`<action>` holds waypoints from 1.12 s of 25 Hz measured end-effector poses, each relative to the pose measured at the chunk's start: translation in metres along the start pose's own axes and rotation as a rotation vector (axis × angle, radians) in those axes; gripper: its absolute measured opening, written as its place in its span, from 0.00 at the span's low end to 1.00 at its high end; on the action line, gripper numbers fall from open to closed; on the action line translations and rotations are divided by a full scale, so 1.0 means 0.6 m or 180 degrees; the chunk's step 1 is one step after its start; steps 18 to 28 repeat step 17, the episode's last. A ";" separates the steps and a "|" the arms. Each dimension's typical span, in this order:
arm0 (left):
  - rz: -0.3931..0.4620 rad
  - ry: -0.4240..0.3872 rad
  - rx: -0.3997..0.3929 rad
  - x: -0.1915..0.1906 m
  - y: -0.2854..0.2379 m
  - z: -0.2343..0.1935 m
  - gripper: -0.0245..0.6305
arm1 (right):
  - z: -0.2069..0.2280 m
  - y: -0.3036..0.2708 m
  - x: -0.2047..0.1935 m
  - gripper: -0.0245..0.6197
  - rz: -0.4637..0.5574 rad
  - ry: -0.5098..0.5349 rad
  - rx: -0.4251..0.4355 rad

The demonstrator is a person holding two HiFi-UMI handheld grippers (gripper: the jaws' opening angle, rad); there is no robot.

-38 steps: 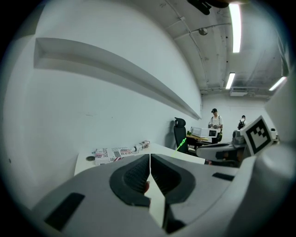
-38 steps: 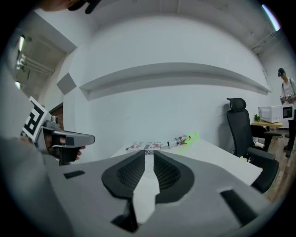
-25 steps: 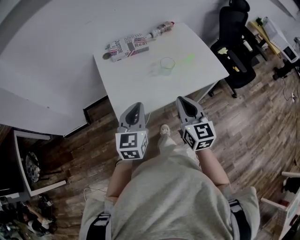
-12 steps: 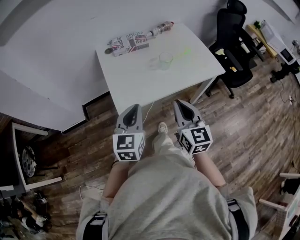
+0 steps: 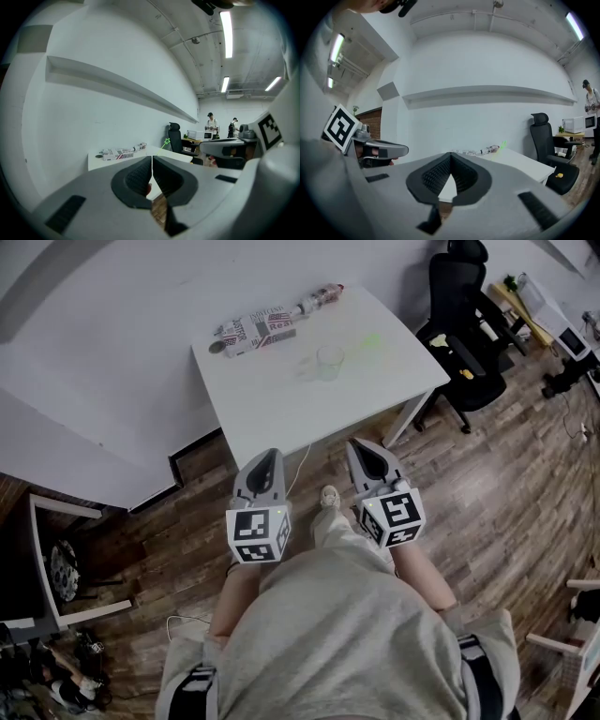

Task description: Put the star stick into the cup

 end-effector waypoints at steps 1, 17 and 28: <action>0.0002 0.0003 -0.0002 0.001 0.000 0.001 0.05 | 0.000 0.001 0.001 0.04 0.0004 -0.0004 0.0005; -0.0025 0.0023 0.0001 0.001 -0.014 -0.002 0.05 | 0.002 -0.017 -0.001 0.04 -0.0022 -0.0061 0.0029; -0.0025 0.0023 0.0001 0.001 -0.014 -0.002 0.05 | 0.002 -0.017 -0.001 0.04 -0.0022 -0.0061 0.0029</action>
Point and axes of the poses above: the fingertips, and each gripper's own axes: y backward along the fingers, z to its right, x out of its top, the point moved 2 cm from there along y, backward along the fingers, and after that the axes turned 10 degrees about y, right-handed, at the moved point
